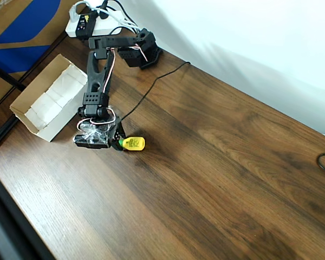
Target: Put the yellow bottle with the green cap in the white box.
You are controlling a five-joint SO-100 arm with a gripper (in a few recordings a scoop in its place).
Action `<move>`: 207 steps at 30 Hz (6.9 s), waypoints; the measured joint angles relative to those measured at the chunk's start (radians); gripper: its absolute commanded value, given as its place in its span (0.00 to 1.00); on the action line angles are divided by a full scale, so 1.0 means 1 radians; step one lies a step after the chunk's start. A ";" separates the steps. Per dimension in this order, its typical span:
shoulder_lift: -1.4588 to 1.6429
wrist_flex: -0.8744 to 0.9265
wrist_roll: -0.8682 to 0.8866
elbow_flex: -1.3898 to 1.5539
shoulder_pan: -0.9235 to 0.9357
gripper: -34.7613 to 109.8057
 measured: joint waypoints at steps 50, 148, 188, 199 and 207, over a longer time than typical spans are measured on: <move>0.902 -0.026 0.071 0.440 0.770 0.24; 2.029 -0.537 -0.183 1.689 0.623 0.24; 2.480 -0.075 -0.198 2.109 0.368 0.24; 2.622 0.166 -0.144 2.088 0.278 0.24; 2.631 0.193 -0.155 2.086 0.278 0.24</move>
